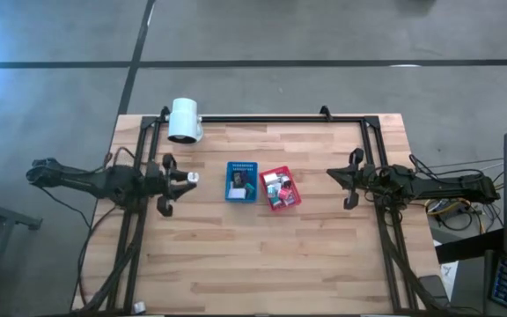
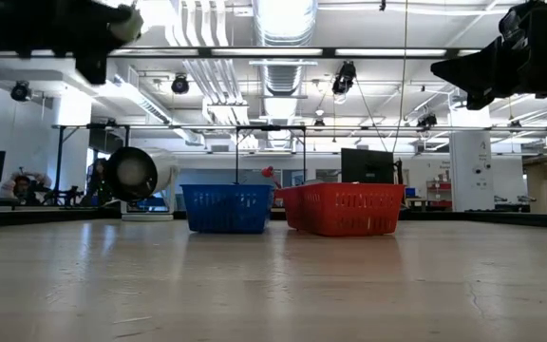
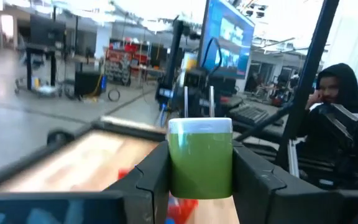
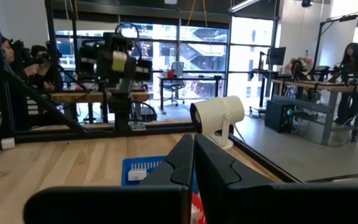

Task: Pick & Place Office items
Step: Put the green charger adapter into the red bin

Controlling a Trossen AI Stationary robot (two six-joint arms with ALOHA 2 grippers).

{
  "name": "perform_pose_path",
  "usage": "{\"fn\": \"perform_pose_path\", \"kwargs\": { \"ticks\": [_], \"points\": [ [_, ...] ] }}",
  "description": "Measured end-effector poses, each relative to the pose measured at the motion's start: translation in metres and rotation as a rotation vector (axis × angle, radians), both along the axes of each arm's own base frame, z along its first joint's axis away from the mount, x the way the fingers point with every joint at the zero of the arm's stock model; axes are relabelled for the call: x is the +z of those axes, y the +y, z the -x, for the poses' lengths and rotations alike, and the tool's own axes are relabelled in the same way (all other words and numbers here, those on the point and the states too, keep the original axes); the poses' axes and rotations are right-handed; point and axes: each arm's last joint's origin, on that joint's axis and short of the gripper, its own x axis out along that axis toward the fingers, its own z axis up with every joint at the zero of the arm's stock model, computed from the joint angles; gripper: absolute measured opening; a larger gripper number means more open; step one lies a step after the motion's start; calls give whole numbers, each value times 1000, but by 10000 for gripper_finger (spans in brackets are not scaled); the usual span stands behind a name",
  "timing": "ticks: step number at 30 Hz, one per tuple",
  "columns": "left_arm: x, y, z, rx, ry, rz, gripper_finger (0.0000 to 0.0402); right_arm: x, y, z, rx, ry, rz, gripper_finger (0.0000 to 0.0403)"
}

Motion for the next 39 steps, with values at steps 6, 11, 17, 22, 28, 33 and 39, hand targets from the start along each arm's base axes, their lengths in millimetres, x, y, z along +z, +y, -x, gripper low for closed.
{"fn": "perform_pose_path", "kwargs": {
  "ticks": [6, 11, 17, 22, 28, 33, 39],
  "points": [
    [52, 1, -26, 63, 14, -109, 128, 2, 0, 0, 0, -17, 0, 8],
    [86, 7, -69, 100, 80, -185, 128, 1, 0, 0, -1, -14, 7, 8],
    [102, 23, -132, -31, 164, -206, 128, 1, 0, 0, -2, -5, 15, 8],
    [92, 40, -183, -77, 245, -194, 128, 0, 0, 0, -4, 3, 25, 8],
    [57, 52, -230, -135, 363, -159, 128, -1, 0, 0, -5, 22, 38, 8],
    [6, 54, -253, -175, 505, -87, 128, -1, 0, 0, -6, 25, 44, 8],
    [-54, 54, -263, -214, 669, 6, 128, -1, 0, 0, -7, 25, 51, 8]
  ]
}}
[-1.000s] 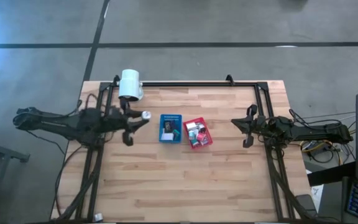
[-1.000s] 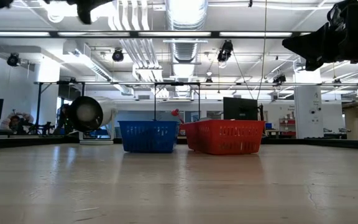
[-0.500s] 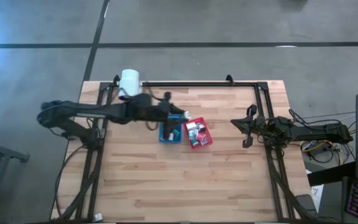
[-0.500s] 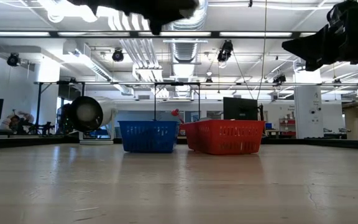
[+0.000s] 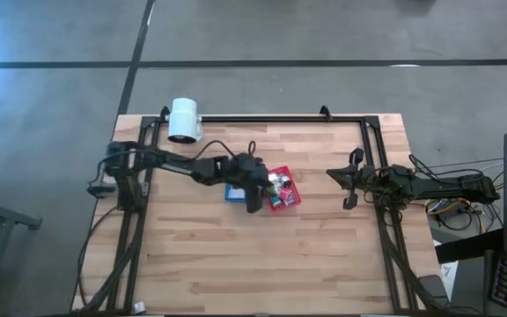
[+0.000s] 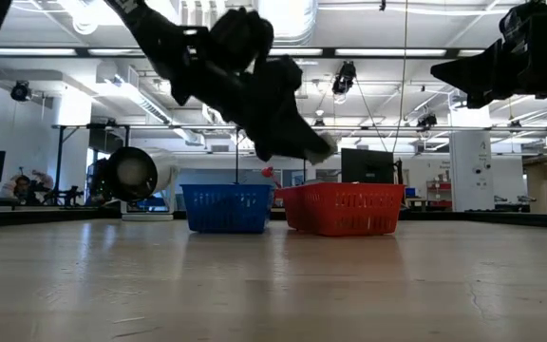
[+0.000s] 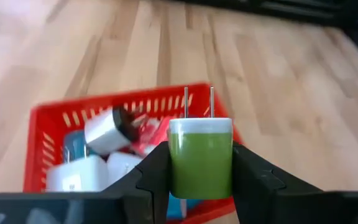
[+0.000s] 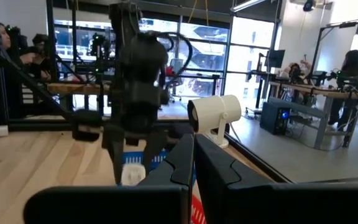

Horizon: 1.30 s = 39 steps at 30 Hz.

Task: Pick & Place Office items
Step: Put the green charger adapter into the red bin, then return to home position

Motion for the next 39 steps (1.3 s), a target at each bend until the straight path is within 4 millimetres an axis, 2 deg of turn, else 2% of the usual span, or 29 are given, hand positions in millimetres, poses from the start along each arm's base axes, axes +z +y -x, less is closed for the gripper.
{"fn": "perform_pose_path", "kwargs": {
  "ticks": [4, 10, 12, 18, 20, 23, 26, 28, 32, 36, 39],
  "points": [
    [-14, 0, -4, 1, 35, 6, 128, 0, 0, 0, 0, -1, 0, 8],
    [-18, 3, -12, 9, 41, 13, 129, 1, 0, 0, 0, -7, 0, 8],
    [-16, 3, -16, 16, 39, 23, 153, 1, 0, 0, 0, -7, 0, 8],
    [-6, 4, -23, 14, 75, 17, 262, 0, 0, 0, 0, -6, -6, 8],
    [-4, 4, -22, 7, 79, 8, 285, 0, 0, 0, 1, -2, -6, 8],
    [15, 3, -16, -5, 48, -15, 301, 0, 0, 0, 1, 0, -5, 8],
    [49, 1, -1, -39, 18, -70, 296, 0, 0, 0, 0, 1, 0, 8],
    [71, -4, 16, -76, 4, -118, 282, 0, 0, 0, 1, 3, 13, 8],
    [110, -14, 62, -114, -92, -177, 223, 0, 0, 0, 4, 6, 18, 8],
    [126, -19, 118, -72, -216, -217, 132, 1, 1, 0, 17, -12, 8, 8],
    [120, -21, 160, -4, -307, -244, 55, 5, 1, 1, 38, -59, -2, 8]
  ]
}}
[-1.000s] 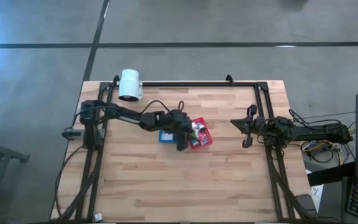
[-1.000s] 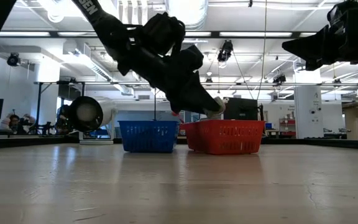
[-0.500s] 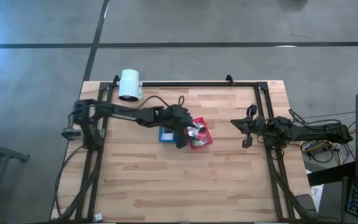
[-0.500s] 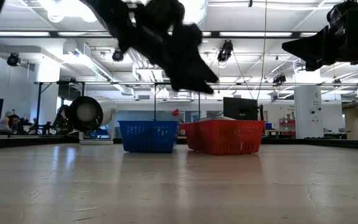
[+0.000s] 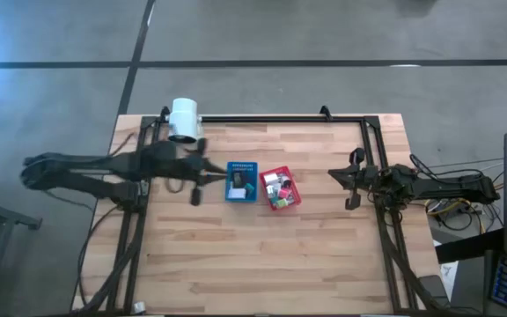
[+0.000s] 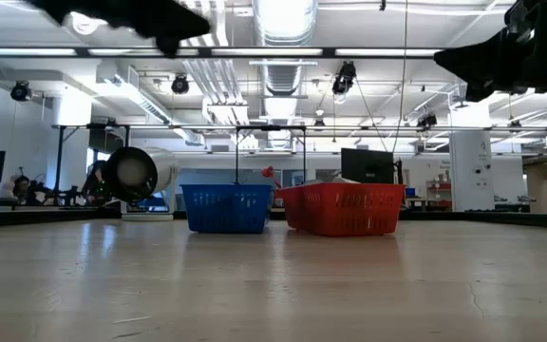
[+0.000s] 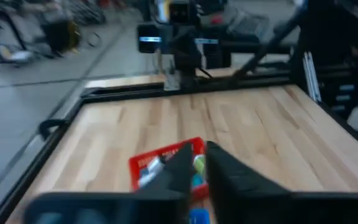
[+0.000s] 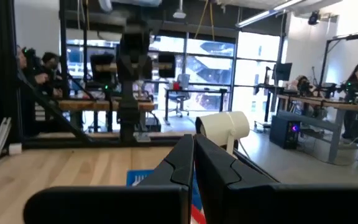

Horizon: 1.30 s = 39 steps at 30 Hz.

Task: Pick & Place Office items
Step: Return to home position

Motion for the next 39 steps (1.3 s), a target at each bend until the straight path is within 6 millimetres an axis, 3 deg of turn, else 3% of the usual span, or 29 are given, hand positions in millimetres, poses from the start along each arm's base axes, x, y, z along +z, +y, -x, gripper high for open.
{"fn": "perform_pose_path", "kwargs": {
  "ticks": [2, 7, 14, 21, 26, 39],
  "points": [
    [-12, -1, 26, 38, -58, 10, 16, 1, 0, 0, 0, -15, -3, 8],
    [-44, -3, 74, 92, -215, 47, 12, 2, 0, 0, 0, -24, -2, 8],
    [-79, -6, 106, 104, -372, 41, 7, 3, 0, 0, -13, -23, 17, 8],
    [-93, -7, 118, 117, -431, 53, 3, 3, 0, 0, -13, -24, 17, 8],
    [-111, -6, 119, 141, -379, 66, 8, 2, 0, 0, -13, -22, 16, 8],
    [-116, -6, 119, 156, -326, 79, 6, 2, 0, 0, -15, -16, 16, 8]
  ]
}}
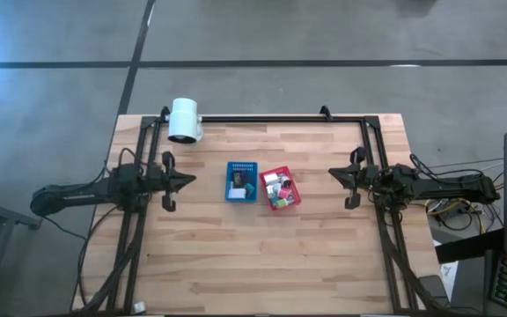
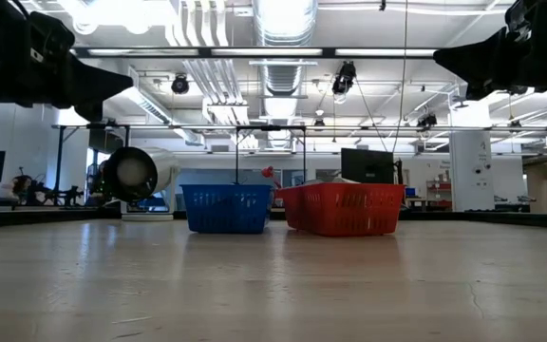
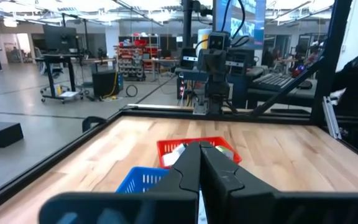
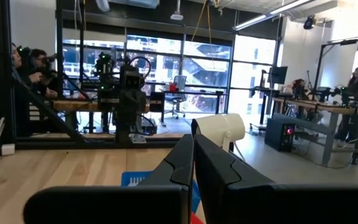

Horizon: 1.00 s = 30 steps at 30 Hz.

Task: Pick & Place Office items
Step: Return to home position

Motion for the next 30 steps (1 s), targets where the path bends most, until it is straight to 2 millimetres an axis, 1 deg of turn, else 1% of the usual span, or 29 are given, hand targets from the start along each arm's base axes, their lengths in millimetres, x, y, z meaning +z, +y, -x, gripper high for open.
{"fn": "perform_pose_path", "kwargs": {
  "ticks": [7, 14, 23, 30],
  "points": [
    [-3, 0, 0, 0, 32, 4, 10, 0, 0, 0, 0, -1, -2, 8],
    [-3, 0, 0, 0, 32, 1, 3, 0, 0, 0, 0, 0, -1, 8],
    [-5, 0, 0, 1, 49, 2, 18, 0, 0, 0, 1, 0, -2, 8],
    [-6, 0, 0, 1, 66, 3, 13, 1, 0, 0, 1, -11, -2, 8]
  ]
}}
